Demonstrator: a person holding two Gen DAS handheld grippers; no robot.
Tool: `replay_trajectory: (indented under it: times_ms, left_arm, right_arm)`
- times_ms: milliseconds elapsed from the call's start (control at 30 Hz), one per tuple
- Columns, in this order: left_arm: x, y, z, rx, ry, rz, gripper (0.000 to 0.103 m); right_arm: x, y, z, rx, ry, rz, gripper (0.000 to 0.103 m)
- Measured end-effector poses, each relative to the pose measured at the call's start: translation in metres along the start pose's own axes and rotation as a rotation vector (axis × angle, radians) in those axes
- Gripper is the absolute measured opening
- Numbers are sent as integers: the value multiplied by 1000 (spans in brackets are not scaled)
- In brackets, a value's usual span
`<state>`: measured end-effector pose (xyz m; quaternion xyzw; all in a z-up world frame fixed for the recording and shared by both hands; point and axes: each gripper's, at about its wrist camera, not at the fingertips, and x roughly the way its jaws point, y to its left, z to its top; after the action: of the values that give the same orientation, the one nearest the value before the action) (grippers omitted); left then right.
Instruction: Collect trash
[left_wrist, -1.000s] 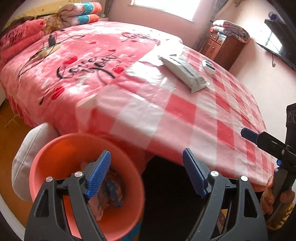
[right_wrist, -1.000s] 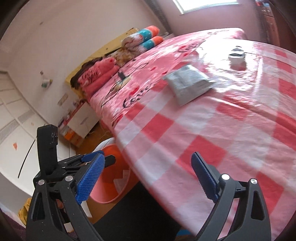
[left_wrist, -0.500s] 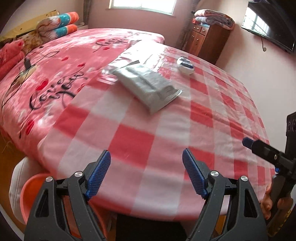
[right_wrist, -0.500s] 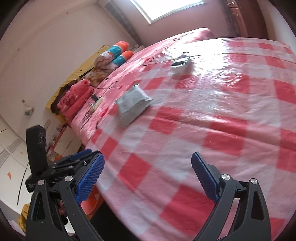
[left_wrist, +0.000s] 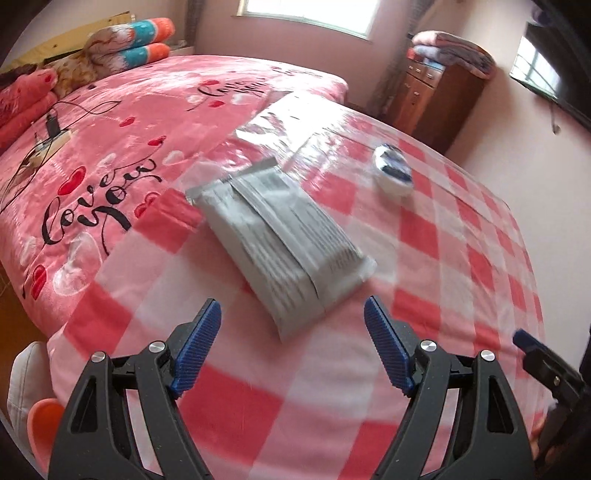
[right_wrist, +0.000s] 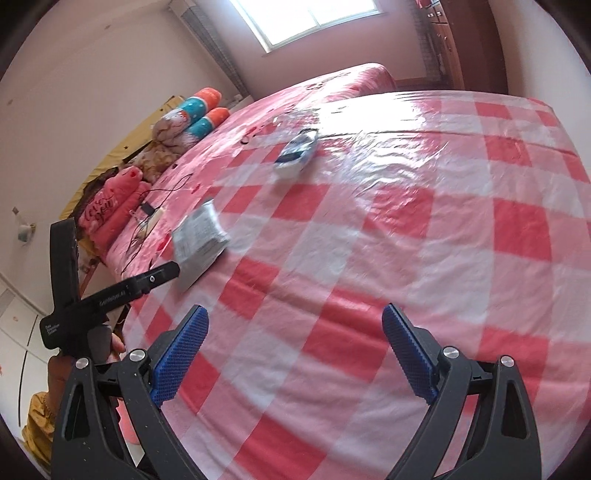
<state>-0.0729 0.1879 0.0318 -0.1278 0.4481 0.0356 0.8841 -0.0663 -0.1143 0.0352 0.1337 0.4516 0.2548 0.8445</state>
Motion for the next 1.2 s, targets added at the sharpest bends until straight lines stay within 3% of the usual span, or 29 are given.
replay_trajectory:
  times_ms: [300,600,833,1000,1200]
  left_arm:
    - [23,-4,34,-40,-11,14,81]
    - [43,-16,53,-18,-32,95,81]
    - [53,-23,54,14,-50,225,82]
    - [56,-30,50,51,-60,261,88]
    - [54,-28,47,10,-81,297,91]
  right_arm:
    - [11,-9,30,7,0,-9,94]
    - [31,1,55,-45,24,-10,94]
    - [56,4,74,-63,42,-12,94]
    - [78,2,89,-58,57,-17,94]
    - [104,2,109,-76,67,-36,94]
